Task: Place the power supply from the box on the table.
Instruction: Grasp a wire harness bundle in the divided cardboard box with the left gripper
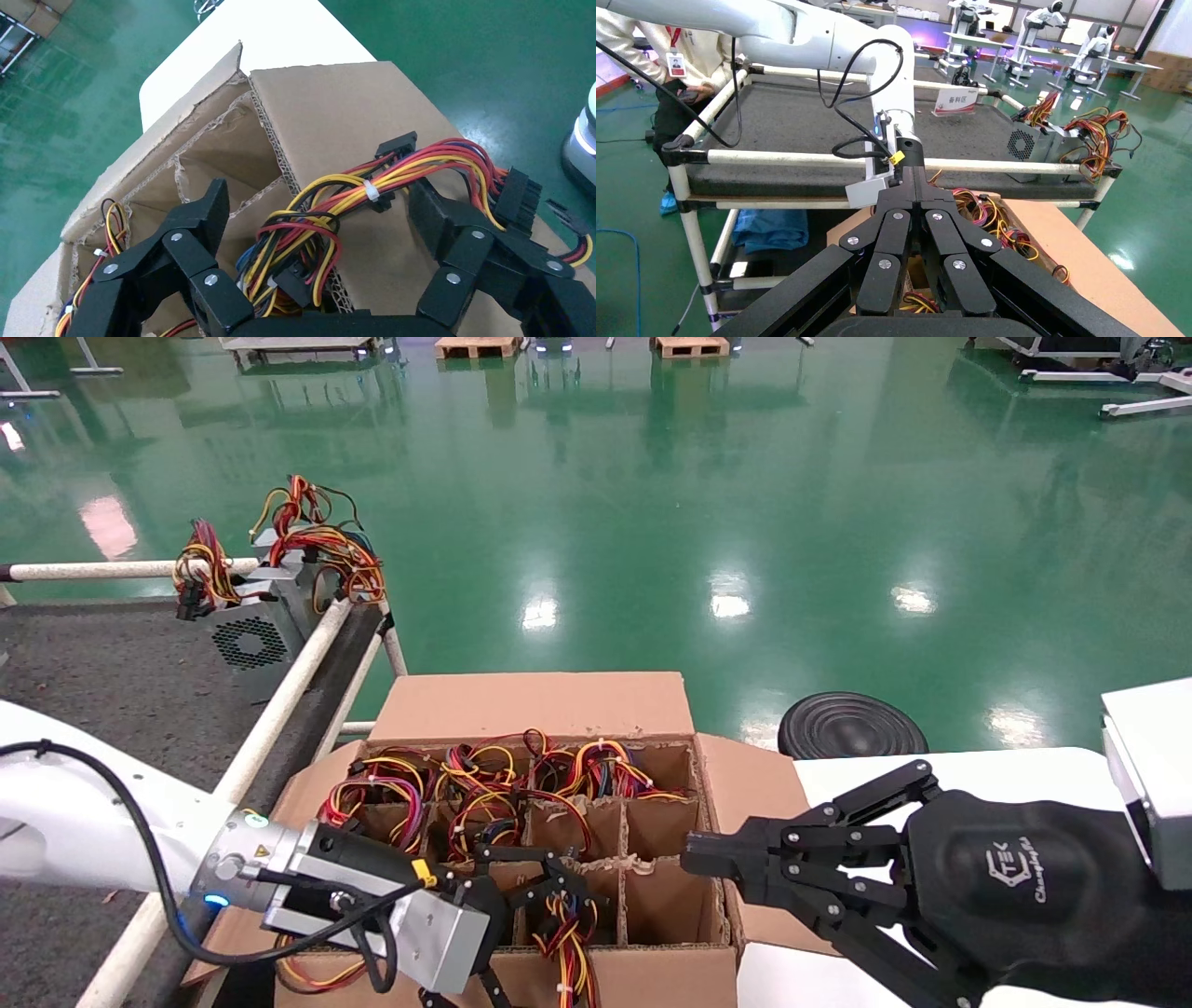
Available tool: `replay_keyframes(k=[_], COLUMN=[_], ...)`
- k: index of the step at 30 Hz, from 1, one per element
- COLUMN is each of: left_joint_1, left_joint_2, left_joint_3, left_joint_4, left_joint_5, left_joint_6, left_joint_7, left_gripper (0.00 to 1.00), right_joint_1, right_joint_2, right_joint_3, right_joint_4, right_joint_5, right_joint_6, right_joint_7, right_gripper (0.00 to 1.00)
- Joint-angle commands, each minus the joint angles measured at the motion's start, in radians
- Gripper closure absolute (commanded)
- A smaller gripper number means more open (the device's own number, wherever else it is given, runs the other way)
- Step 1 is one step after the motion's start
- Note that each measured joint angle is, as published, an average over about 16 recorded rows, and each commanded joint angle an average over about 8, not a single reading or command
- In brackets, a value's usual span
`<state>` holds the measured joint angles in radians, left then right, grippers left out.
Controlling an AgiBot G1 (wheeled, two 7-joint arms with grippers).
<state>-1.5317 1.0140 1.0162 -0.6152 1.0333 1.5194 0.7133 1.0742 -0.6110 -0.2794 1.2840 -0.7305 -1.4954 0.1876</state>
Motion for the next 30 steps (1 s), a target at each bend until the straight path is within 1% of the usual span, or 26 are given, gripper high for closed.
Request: replay_keyframes(k=[1, 30], left_joint_1=[-0.003, -0.013], left_joint_2=[0.002, 0.003], left_joint_3=[0.002, 0.015], left_joint_4=[0.005, 0.041], left_joint_5=[-0.002, -0.037], left_joint_6=[0.002, 0.018], left_joint_7=[0.003, 0.024], left_gripper=[1.0, 1.0], right_joint_1=[0.0, 0.0], right_joint_2=[0.0, 0.0], right_joint_3=[0.0, 0.0], right_joint_4=[0.0, 0.0], right_joint_5=[0.0, 0.0], right_joint_6=[0.0, 0.0], right_joint_7=[0.0, 0.0], right_gripper=[1.0, 1.0])
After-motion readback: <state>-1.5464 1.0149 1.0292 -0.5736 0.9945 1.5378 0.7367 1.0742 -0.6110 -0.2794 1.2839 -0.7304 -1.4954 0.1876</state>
